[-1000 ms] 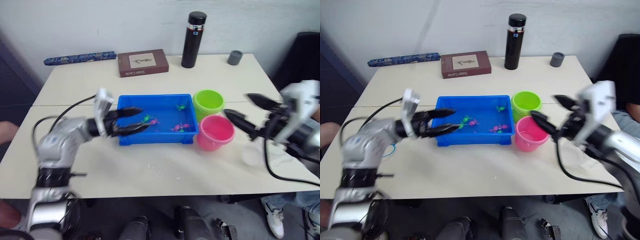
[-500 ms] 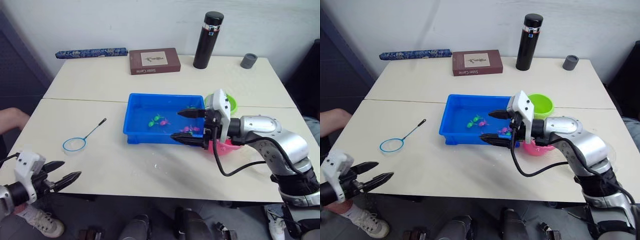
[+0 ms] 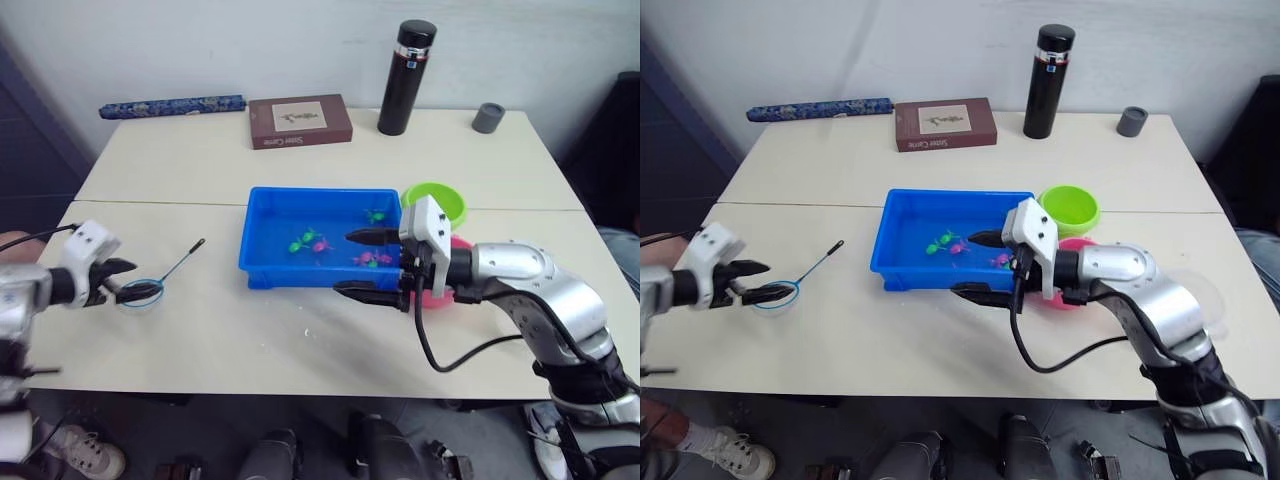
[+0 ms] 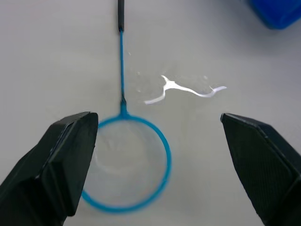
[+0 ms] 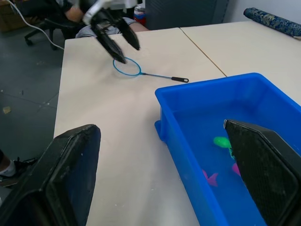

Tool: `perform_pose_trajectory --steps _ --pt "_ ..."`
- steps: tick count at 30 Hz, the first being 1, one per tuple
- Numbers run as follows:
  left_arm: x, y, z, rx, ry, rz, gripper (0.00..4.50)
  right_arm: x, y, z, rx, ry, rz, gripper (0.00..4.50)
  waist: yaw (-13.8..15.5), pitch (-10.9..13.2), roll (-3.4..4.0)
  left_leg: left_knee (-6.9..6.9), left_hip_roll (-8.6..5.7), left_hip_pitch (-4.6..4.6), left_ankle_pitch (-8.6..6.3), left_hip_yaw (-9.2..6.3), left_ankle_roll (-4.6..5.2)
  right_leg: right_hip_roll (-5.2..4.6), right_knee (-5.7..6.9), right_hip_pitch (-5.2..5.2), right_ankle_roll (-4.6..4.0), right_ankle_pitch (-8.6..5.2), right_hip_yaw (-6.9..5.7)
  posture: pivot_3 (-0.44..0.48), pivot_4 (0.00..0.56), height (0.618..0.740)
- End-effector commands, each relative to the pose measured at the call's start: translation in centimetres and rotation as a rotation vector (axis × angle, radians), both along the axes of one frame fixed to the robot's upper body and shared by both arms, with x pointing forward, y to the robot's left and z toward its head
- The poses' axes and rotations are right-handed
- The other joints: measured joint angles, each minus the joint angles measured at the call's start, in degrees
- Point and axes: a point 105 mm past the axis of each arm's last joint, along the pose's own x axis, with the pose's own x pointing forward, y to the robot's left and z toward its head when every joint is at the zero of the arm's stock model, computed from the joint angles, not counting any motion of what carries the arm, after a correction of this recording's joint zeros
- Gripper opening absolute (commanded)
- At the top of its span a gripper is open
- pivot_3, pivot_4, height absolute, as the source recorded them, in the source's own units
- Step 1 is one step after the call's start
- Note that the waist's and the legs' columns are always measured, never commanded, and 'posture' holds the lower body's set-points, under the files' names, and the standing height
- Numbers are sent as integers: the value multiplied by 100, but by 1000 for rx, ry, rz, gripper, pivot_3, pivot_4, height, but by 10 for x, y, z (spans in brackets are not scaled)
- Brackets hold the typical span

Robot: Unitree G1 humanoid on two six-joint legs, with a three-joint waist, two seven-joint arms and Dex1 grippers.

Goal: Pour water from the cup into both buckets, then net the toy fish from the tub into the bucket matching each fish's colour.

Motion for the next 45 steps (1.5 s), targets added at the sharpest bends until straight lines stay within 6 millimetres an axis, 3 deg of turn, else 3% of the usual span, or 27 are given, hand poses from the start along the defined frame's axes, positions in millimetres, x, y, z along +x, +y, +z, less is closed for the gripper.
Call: perform_pose_trajectory --steps 1,8,11,17,19,21,27,30,31,33,35,39,43,45 --pt "10 9 -14 100 56 34 4500 -7 -4 12 16 -75 -50 4447 -1 -2 -4 1 -3 -4 -1 3 1 -4 8 -9 0 0 -9 0 150 740" --pt "32 -13 -28 87 67 53 4500 -19 -9 11 19 -86 -125 4447 -57 -4 -8 63 -23 -85 -13 21 19 -50 54 -88 1 1 -87 0 150 740" --pt "36 -17 -35 129 66 67 3617 -22 -15 12 19 -88 -167 4500 -19 -4 -8 88 -31 -84 -13 25 23 -66 50 -66 3 1 -118 0 150 740" --pt "38 -23 -35 108 61 47 762 -23 -22 14 4 -93 -198 4500 16 -5 -9 98 -29 -70 -9 24 24 -69 71 -56 5 4 -101 0 150 740" --pt "39 -23 -29 80 41 39 59 -22 -23 15 -3 -93 -194 4500 15 -5 -9 97 -29 -69 -9 24 24 -69 72 -57 5 4 -100 0 150 740" --pt "41 -23 -16 52 3 18 59 -23 -24 16 -11 -88 -183 4500 13 -5 -9 97 -29 -72 -9 24 24 -69 71 -60 5 4 -100 0 150 740" --pt "34 -50 57 1 -143 -292 59 -22 -29 20 -40 -75 -137 4500 5 7 -29 98 -28 -84 -10 21 26 -70 62 -64 4 4 -104 0 150 740" --pt "10 -87 85 -6 -176 -536 59 -21 -30 21 -68 -67 -105 4500 -6 9 -25 97 -29 -85 -12 21 29 -75 55 -63 4 4 -99 0 150 740" --pt "-6 -108 94 8 -180 -663 59 -21 -29 23 -74 -55 -82 4500 -6 8 -23 97 -29 -85 -13 21 31 -78 54 -62 4 4 -95 0 150 740" --pt "-31 -140 97 32 -158 -841 59 -21 -27 27 -79 -33 -43 4500 -13 10 -22 97 -28 -85 -14 21 33 -78 48 -59 4 4 -92 0 150 740" --pt "-43 -162 93 57 -148 -935 59 -20 -25 27 -96 -12 -16 4500 1 10 -22 98 -27 -84 -15 20 34 -77 46 -56 4 4 -89 0 150 740" --pt "-49 -199 86 76 -176 -1052 59 -15 -17 25 -134 12 31 4500 13 10 -21 106 -26 -75 -12 19 31 -73 45 -51 3 4 -88 0 150 740" --pt "-51 -222 83 71 -190 -1133 59 -6 -8 20 -164 30 43 4500 -5 10 -21 107 -25 -75 -10 20 30 -68 61 -55 1 6 -80 0 150 740" --pt "-51 -227 82 61 -186 -1155 0 -4 -6 17 -174 34 45 3922 -16 10 -21 106 -23 -77 -10 21 30 -64 64 -58 1 6 -80 0 150 740"
